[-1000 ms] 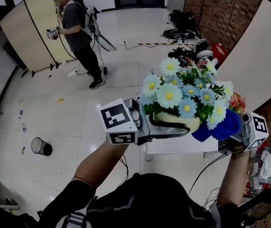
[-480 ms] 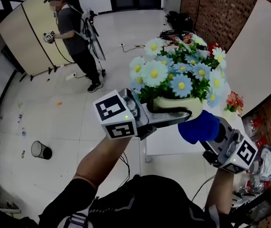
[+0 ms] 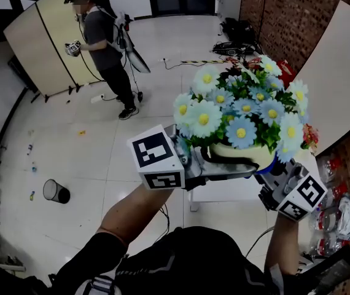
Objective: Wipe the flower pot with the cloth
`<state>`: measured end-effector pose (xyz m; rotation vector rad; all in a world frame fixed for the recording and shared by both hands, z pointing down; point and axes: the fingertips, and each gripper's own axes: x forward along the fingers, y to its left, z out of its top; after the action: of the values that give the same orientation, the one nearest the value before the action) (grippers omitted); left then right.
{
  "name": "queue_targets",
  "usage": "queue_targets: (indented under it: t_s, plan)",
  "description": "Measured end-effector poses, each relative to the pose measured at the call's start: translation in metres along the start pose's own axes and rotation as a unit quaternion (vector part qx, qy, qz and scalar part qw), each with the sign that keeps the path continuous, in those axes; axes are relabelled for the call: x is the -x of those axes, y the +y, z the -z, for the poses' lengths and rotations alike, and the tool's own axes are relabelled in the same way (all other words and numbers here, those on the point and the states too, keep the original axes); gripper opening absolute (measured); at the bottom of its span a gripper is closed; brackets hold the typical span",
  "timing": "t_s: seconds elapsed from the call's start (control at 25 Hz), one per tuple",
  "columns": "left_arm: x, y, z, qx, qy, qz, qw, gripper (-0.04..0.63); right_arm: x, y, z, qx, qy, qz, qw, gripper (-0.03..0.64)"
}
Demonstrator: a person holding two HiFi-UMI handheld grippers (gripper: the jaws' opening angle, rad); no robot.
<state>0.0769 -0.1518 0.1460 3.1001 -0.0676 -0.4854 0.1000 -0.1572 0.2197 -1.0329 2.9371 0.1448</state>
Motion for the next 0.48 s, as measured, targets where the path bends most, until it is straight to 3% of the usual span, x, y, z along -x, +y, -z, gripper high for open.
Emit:
queue_targets:
  t_s: [0.24, 0.48]
  plan:
    - [0.004, -0.006, -0.006, -0.001, -0.003, -0.002, 1.0, 0.548, -0.026, -0.003, 0.004, -0.008, 0.012, 0.02, 1.0, 0.071]
    - [0.013, 0.034, -0.011, 0.007, -0.02, -0.082, 0.9964, 0.548, 0.003, 0.018, -0.006, 0.023, -0.002, 0.041, 0.999, 0.071]
